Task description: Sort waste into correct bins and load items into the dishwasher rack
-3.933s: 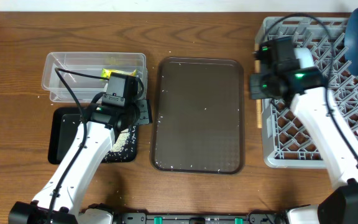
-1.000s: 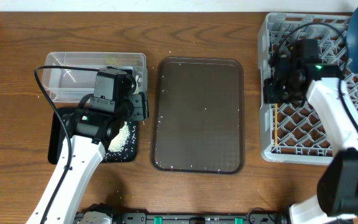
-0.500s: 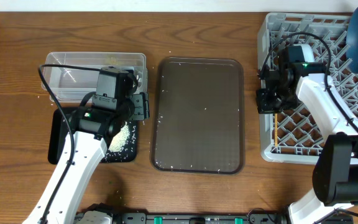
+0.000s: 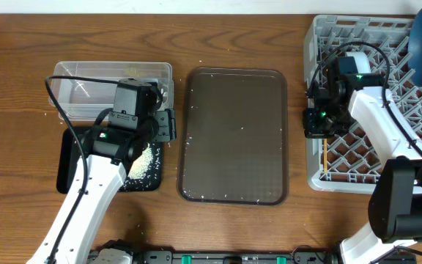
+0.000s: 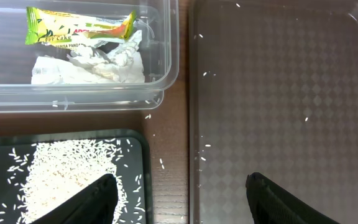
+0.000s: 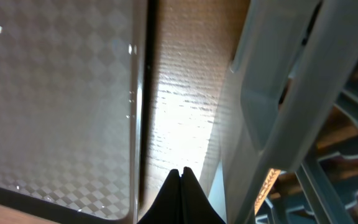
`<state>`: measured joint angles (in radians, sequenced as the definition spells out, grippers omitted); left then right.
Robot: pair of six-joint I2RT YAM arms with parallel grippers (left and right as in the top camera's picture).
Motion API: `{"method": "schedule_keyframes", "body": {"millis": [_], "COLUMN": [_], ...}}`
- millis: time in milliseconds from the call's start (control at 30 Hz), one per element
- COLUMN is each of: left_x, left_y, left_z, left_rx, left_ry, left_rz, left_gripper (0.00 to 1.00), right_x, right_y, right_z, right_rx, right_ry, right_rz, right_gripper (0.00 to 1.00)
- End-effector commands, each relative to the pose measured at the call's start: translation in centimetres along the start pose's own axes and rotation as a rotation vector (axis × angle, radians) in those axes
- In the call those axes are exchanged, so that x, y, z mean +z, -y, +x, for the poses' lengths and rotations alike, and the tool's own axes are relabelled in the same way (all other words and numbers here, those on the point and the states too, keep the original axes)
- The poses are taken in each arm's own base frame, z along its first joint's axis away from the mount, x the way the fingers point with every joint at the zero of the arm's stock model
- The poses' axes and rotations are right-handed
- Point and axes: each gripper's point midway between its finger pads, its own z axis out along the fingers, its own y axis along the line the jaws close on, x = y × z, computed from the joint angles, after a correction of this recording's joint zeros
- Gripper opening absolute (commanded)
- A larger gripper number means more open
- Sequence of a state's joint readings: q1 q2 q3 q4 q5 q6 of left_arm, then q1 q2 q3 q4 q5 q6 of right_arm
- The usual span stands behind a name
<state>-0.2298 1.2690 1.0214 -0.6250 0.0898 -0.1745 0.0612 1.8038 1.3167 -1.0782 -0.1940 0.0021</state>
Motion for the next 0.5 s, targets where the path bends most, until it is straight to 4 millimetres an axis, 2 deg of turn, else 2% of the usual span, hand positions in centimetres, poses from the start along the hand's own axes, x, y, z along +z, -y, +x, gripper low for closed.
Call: {"method": "schedule_keyframes", "body": {"millis": [0, 133, 467], "left_x": [-0.16, -0.16, -0.16], "left_y": [-0.33, -0.33, -0.43], "left_z": [-0.61, -0.63, -0.73], "left_rx": [0.017, 0.017, 0.017], "left_ry": [0.012, 0.013, 0.018], "left_rz": [-0.017, -0.018, -0.024], "left_gripper": [0.69, 0.69, 0.69], "right_x": [-0.16, -0.24, -0.22], "right_y": [1.96, 2.56, 2.26], "right_z": [0.03, 0.32, -0.22], "right_rx": [0.053, 0.080, 0.069], "right_ry": [-0.006, -0.015, 0.006], "right_rz": [0.112, 0.147, 0.129], "right_gripper": [0.01, 0.01, 0.04]}}
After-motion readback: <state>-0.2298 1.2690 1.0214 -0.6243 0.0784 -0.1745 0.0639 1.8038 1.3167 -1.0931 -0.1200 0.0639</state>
